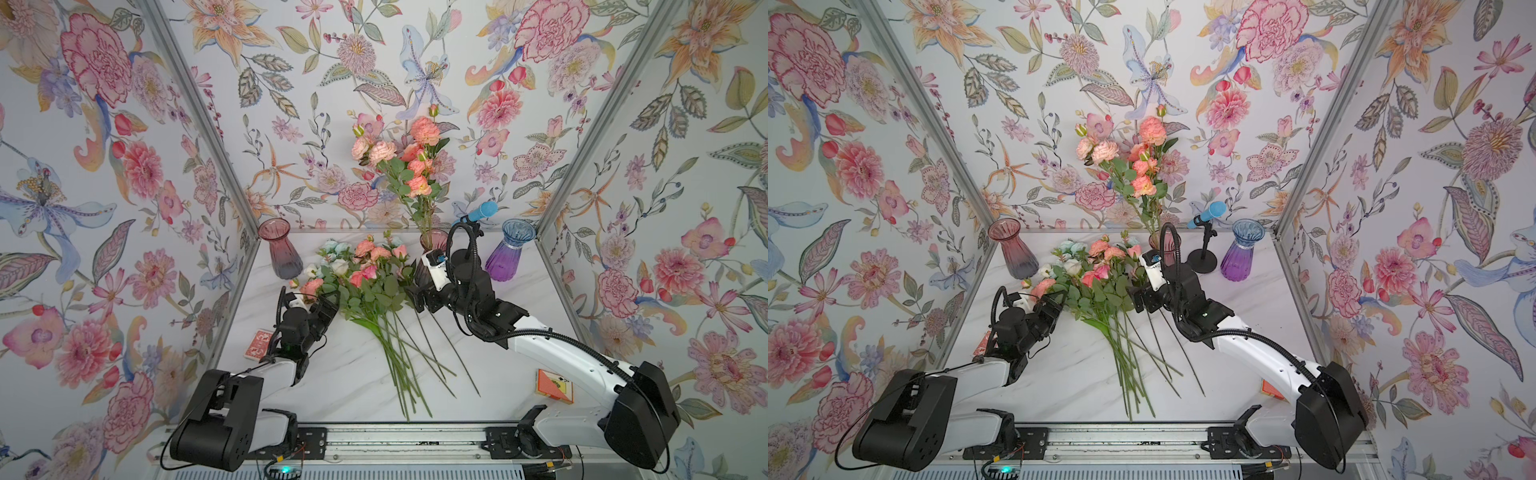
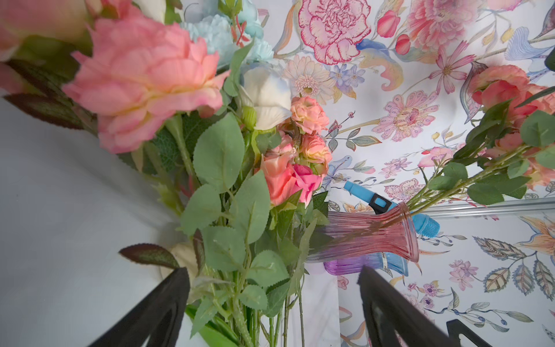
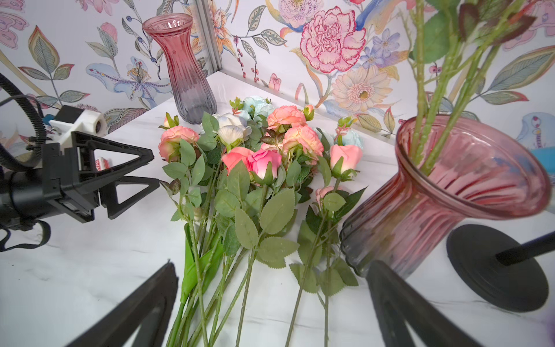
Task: Place the pink flowers into the vase
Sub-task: Pick up the flower at the center of the board.
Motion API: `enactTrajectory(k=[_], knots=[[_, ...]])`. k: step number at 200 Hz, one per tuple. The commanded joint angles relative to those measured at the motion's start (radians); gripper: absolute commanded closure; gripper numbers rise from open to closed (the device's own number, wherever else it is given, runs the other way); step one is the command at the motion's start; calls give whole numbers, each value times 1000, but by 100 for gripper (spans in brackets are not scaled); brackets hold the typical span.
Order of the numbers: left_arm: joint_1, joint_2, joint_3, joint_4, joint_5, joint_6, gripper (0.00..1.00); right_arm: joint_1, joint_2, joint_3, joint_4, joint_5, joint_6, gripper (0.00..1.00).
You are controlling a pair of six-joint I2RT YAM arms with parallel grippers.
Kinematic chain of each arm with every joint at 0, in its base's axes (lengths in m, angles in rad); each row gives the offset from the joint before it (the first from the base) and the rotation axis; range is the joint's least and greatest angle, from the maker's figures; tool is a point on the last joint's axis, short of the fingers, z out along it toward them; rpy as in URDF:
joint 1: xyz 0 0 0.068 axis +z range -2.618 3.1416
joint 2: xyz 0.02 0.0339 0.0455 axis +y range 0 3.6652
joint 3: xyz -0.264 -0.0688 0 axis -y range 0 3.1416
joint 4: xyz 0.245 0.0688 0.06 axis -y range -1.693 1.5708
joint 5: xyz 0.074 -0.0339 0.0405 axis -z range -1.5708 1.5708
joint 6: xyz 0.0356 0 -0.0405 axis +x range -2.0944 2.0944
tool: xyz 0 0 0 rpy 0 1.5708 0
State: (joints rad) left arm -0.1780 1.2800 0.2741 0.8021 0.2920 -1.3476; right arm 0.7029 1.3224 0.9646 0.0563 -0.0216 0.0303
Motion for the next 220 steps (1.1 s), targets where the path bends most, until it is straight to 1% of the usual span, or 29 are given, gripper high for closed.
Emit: enactTrajectory(k=[1, 23, 54, 79, 127, 129, 135, 157, 172, 186, 204, 220], knots=[[15, -43, 3, -119, 21, 61, 8, 4, 17, -20, 43, -3, 0, 1], [15, -9, 6, -107, 38, 60, 8, 5, 21, -22, 51, -7, 8, 1], [16, 93, 0, 14, 62, 4, 9, 4, 10, -23, 44, 0, 5, 1], [20, 164, 24, 73, 65, -4, 10, 3, -2, -29, 38, 10, -1, 1], [26, 275, 108, 133, 64, 4, 21, 2, 4, -24, 34, 10, -1, 1], [27, 302, 111, 136, 64, 4, 21, 1, 3, -23, 35, 10, -1, 0], [28, 325, 121, 140, 67, 4, 22, 1, 5, -23, 34, 10, -3, 1], [28, 372, 153, 155, 70, 5, 31, 0, 10, -17, 34, 9, -3, 1], [28, 394, 166, 167, 73, 5, 41, -2, 13, -13, 34, 9, -6, 1], [29, 398, 172, 162, 71, 11, 53, -2, 15, -10, 34, 9, -9, 0], [32, 393, 176, 156, 70, 21, 66, -7, 20, -3, 32, 1, -9, 1], [35, 372, 177, 143, 72, 34, 74, -9, 34, 8, 28, -8, -8, 1]])
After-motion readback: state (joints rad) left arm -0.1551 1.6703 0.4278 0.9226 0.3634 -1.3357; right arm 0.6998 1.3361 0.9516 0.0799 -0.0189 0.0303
